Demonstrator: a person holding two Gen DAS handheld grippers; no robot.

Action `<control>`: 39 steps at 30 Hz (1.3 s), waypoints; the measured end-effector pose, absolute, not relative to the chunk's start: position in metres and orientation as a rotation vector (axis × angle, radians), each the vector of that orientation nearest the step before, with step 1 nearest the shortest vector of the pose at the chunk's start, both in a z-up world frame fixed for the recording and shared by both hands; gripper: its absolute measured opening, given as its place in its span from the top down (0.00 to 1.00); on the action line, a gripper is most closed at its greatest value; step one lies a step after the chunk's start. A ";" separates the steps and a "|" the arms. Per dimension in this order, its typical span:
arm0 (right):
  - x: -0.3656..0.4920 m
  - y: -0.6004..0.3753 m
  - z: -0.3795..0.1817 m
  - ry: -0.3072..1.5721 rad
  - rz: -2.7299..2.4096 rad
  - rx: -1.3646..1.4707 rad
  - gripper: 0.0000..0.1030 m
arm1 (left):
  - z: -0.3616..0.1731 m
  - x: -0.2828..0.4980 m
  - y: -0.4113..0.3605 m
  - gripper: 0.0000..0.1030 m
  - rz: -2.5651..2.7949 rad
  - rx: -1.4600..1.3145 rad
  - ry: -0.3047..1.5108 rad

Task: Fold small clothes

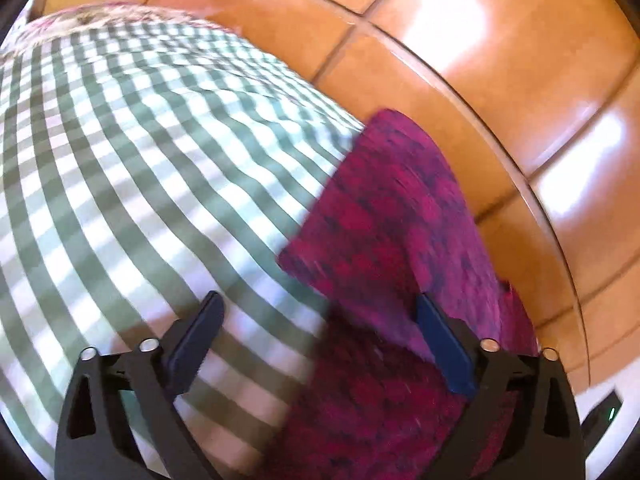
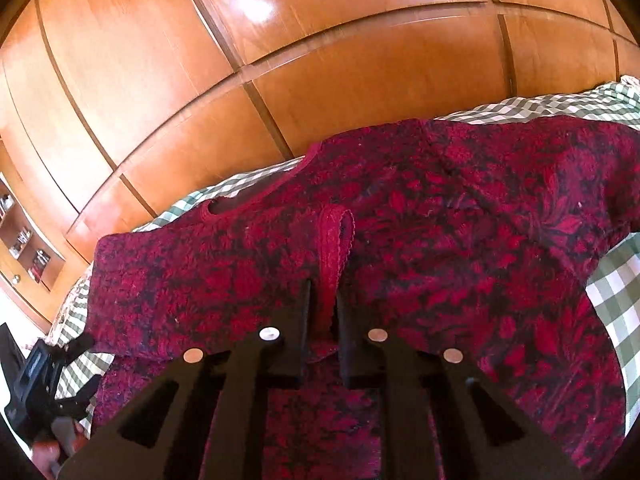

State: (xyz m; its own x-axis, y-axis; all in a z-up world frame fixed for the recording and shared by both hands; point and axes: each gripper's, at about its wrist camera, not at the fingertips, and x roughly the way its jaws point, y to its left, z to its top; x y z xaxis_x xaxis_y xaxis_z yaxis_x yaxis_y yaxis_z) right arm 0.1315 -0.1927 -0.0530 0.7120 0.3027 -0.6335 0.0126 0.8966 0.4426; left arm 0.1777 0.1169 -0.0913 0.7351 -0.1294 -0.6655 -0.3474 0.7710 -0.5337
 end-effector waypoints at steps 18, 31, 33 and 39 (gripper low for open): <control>0.118 -0.229 -0.058 0.757 0.054 0.575 0.94 | -0.093 0.221 0.092 0.20 0.250 -0.414 0.822; 0.086 -0.258 -0.049 0.574 0.101 0.718 0.39 | -0.061 0.169 0.044 0.07 0.115 -0.298 0.647; 0.074 -0.274 -0.050 0.525 0.068 0.795 0.39 | -0.068 0.177 0.040 0.07 0.073 -0.307 0.686; 0.036 -0.323 -0.058 0.382 -0.169 0.995 0.20 | -0.084 0.182 0.061 0.06 0.085 -0.442 0.764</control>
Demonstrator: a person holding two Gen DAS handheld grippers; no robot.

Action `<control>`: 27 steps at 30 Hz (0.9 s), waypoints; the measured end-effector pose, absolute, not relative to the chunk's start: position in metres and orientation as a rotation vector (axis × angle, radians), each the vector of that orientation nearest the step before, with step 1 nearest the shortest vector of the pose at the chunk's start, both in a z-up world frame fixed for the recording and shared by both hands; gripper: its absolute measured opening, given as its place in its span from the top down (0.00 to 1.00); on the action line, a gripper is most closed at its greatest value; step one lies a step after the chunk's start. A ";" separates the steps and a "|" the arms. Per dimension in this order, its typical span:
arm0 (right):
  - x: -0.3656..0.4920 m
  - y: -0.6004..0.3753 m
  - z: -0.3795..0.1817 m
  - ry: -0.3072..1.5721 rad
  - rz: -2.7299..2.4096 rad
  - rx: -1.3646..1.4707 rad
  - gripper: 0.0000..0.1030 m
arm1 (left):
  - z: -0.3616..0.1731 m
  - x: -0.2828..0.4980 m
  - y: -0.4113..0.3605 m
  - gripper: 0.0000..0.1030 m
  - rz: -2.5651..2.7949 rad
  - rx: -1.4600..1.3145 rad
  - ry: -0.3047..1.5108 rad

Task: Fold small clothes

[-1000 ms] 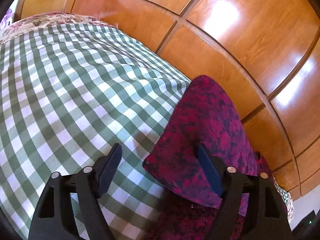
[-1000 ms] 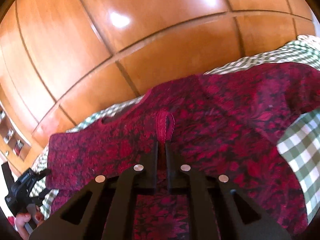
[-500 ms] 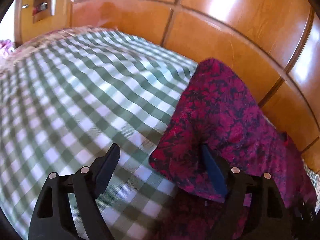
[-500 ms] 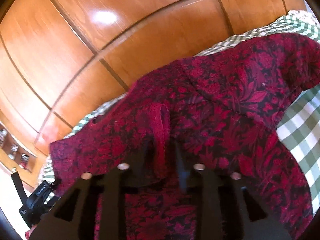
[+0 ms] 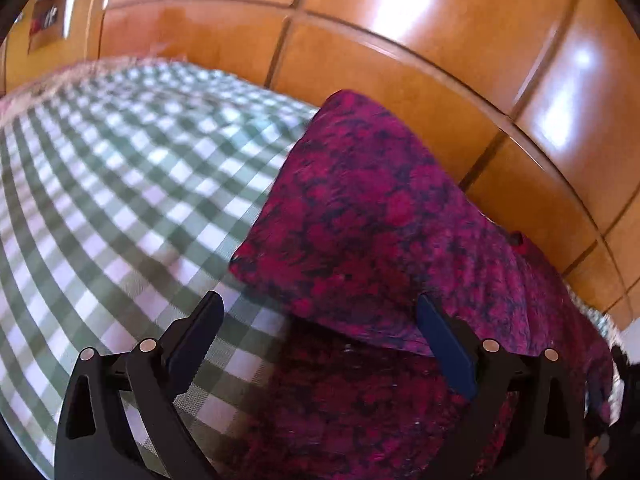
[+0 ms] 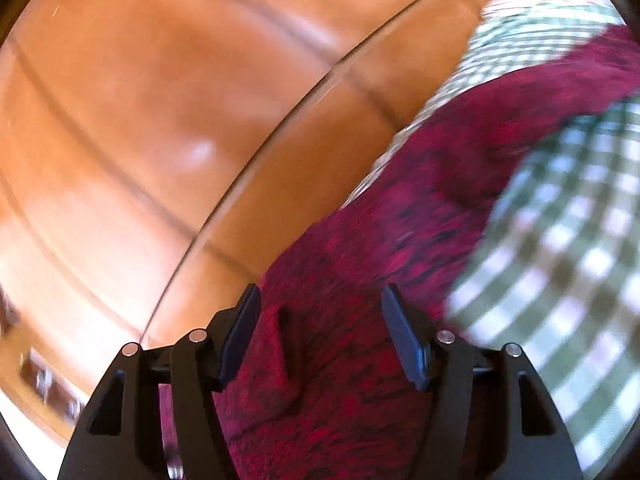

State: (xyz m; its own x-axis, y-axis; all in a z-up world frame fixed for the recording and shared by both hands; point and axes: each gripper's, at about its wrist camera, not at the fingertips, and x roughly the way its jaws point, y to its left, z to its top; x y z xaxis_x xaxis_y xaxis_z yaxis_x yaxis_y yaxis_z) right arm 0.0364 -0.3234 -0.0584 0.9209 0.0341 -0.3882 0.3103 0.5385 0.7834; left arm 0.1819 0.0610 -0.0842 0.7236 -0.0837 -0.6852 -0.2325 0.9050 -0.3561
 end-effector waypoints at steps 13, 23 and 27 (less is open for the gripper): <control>0.026 -0.391 -0.069 0.274 -0.340 1.142 0.29 | -0.070 0.175 0.035 0.04 0.077 -0.282 0.702; 0.026 -0.436 -0.082 0.145 -0.421 1.250 0.30 | -0.077 0.184 0.032 0.04 0.067 -0.264 0.756; 0.023 -0.448 -0.094 0.133 -0.444 1.311 0.54 | -0.078 0.183 0.030 0.04 0.055 -0.254 0.758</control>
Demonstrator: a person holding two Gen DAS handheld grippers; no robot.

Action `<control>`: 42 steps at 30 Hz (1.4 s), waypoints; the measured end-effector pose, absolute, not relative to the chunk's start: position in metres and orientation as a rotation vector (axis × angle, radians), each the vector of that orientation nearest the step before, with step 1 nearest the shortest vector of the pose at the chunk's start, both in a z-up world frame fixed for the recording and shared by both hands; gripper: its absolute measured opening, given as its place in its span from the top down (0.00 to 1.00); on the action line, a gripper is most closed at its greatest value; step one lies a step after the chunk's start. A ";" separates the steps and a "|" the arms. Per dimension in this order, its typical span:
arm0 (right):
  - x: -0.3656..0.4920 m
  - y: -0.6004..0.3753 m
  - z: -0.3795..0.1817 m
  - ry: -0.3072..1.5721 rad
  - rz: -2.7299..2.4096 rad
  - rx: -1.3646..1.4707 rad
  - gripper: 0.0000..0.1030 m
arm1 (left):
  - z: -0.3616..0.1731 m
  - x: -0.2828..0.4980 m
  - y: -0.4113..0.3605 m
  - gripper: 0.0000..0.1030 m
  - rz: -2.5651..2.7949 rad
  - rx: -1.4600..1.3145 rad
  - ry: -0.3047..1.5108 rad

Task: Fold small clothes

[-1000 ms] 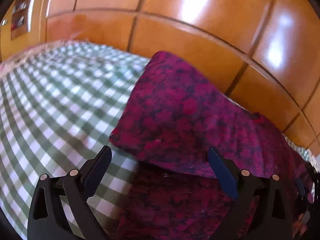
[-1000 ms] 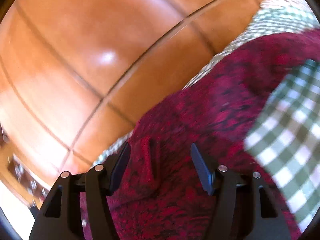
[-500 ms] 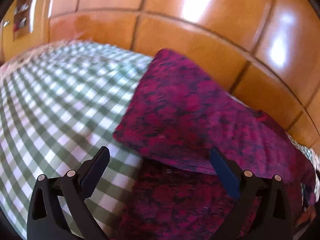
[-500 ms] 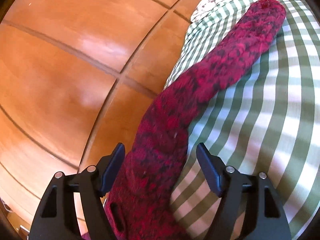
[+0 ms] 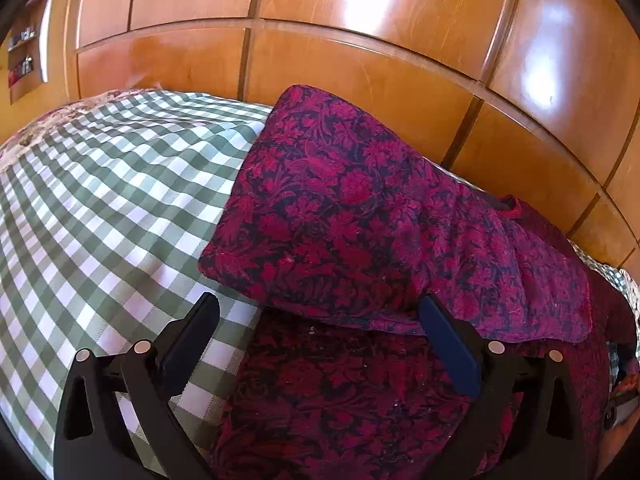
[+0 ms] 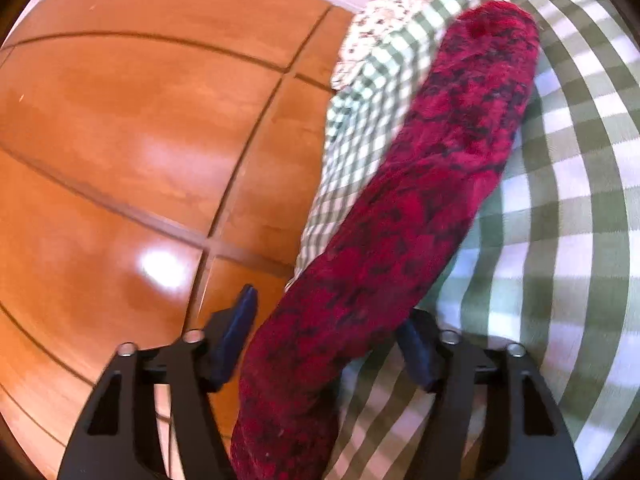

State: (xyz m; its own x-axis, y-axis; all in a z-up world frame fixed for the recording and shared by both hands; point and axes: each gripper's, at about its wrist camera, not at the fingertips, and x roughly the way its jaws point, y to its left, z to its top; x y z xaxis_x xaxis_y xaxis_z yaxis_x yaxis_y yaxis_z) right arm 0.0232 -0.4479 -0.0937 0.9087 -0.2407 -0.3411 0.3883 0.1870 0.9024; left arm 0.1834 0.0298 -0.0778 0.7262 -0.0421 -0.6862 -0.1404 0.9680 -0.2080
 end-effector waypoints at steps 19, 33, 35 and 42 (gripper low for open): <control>0.048 -0.381 -0.021 0.160 -0.493 0.699 0.78 | -0.088 0.195 0.032 0.04 0.043 -0.268 0.835; 0.124 -0.234 -0.003 0.358 -0.245 -0.109 0.78 | -0.088 0.195 0.033 0.04 0.043 -0.270 0.835; 0.136 -0.202 -0.016 0.410 -0.167 -0.289 0.76 | -0.088 0.195 0.033 0.04 0.041 -0.275 0.836; 0.140 -0.118 -0.080 0.480 -0.075 -0.844 0.77 | -0.090 0.195 0.037 0.04 0.028 -0.303 0.840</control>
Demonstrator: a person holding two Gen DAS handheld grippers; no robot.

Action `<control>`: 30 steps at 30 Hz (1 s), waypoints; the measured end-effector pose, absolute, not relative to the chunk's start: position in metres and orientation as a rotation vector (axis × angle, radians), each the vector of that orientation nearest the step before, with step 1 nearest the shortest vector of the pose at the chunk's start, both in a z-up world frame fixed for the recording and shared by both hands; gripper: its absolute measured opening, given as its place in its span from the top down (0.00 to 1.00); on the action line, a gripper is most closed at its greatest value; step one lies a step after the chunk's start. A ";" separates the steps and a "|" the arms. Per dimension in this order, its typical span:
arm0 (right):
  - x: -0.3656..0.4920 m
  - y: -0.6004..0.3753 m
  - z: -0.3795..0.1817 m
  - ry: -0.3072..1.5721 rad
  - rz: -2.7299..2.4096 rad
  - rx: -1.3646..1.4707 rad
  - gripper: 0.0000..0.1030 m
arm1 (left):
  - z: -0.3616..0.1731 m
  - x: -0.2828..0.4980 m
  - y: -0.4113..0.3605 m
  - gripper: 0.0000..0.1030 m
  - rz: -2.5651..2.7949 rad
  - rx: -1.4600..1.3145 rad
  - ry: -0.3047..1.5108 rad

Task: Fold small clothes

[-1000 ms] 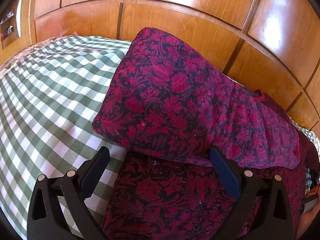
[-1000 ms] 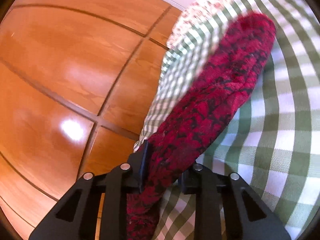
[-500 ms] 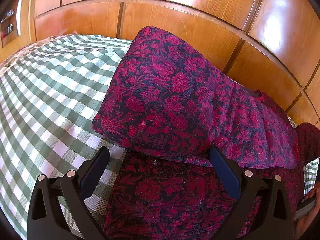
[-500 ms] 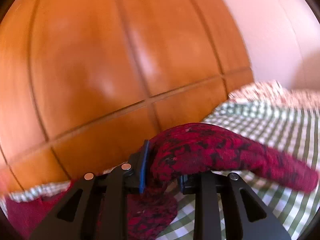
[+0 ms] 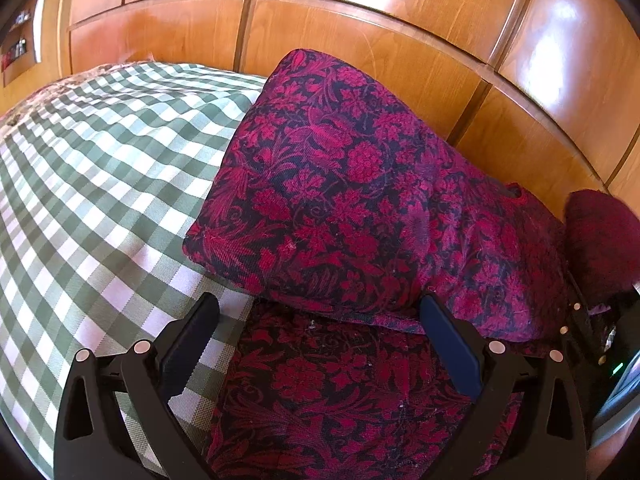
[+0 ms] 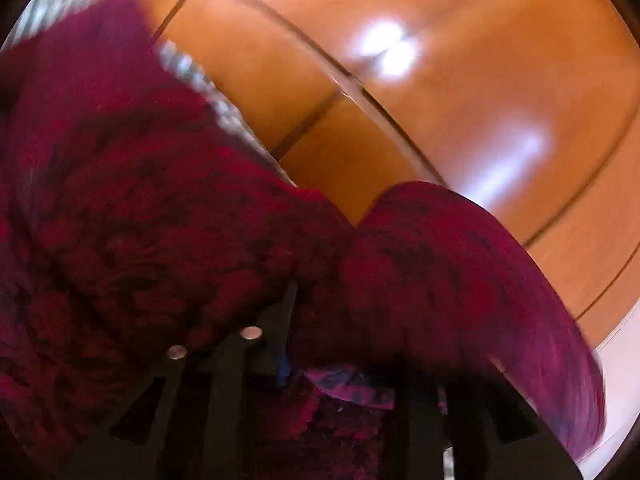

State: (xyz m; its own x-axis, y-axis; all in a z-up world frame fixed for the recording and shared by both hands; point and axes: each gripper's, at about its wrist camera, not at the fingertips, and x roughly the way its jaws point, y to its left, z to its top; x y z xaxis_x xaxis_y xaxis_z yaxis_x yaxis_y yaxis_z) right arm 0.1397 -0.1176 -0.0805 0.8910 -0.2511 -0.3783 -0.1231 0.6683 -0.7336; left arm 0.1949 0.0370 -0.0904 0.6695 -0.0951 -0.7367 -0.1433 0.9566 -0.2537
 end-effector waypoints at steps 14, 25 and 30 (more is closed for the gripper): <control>0.112 -0.159 -0.064 0.401 -0.103 -0.682 0.07 | -0.084 0.178 0.052 0.04 -0.008 -0.390 0.768; 0.129 -0.177 -0.044 0.409 -0.323 -0.646 0.07 | -0.030 0.151 0.047 0.10 -0.196 -0.465 0.600; 0.144 -0.197 -0.048 0.504 -0.442 -0.636 0.08 | -0.029 0.200 0.024 0.22 -0.213 -0.460 0.746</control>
State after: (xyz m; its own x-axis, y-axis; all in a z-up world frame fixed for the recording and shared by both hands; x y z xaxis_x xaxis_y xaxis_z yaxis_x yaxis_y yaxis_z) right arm 0.1437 -0.1974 -0.0476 0.7909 -0.5309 -0.3043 0.2325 0.7207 -0.6531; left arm 0.2002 0.0238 -0.0291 0.7189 -0.3455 -0.6032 0.0250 0.8800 -0.4743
